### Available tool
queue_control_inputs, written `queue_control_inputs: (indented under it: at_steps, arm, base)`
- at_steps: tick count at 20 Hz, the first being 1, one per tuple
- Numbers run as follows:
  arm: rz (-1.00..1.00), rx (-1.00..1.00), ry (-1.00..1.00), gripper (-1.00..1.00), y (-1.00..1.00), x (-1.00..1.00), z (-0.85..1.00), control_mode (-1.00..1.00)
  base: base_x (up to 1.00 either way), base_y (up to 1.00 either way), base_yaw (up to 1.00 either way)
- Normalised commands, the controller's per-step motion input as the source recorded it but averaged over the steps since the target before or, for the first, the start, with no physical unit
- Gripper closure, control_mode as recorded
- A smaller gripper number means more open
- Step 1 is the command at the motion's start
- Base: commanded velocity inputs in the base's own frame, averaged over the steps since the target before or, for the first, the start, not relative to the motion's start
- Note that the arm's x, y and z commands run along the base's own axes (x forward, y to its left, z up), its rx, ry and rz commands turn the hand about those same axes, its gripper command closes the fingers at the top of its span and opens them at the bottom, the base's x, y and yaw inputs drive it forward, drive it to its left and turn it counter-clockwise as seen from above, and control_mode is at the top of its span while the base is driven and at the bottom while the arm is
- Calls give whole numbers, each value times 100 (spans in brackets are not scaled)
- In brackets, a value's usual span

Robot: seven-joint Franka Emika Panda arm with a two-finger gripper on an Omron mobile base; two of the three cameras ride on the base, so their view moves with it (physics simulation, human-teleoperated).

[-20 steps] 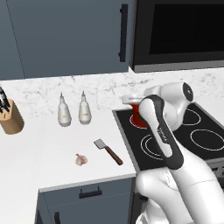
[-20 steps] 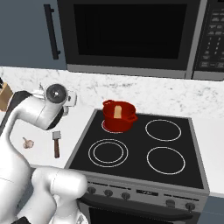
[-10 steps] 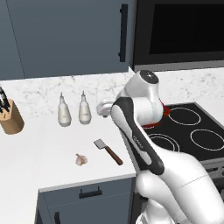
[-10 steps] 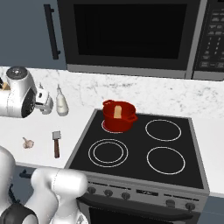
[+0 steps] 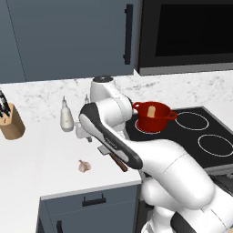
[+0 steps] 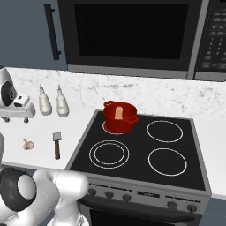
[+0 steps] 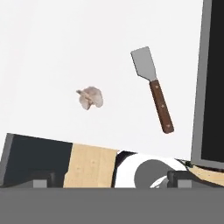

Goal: Put the garlic and squash in the pot. Retrieve the spatula and lightly stir the vegetables in the pot.

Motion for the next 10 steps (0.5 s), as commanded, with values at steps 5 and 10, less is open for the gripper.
queue_control_inputs:
  at_steps: [5,10]
  arm:
    - [1,-16,5,-100,18,-35,-68,-100]
    - [0,-15,0,-100,14,-5,-75,-100]
  base:
    - [0,0,0]
    - [0,0,0]
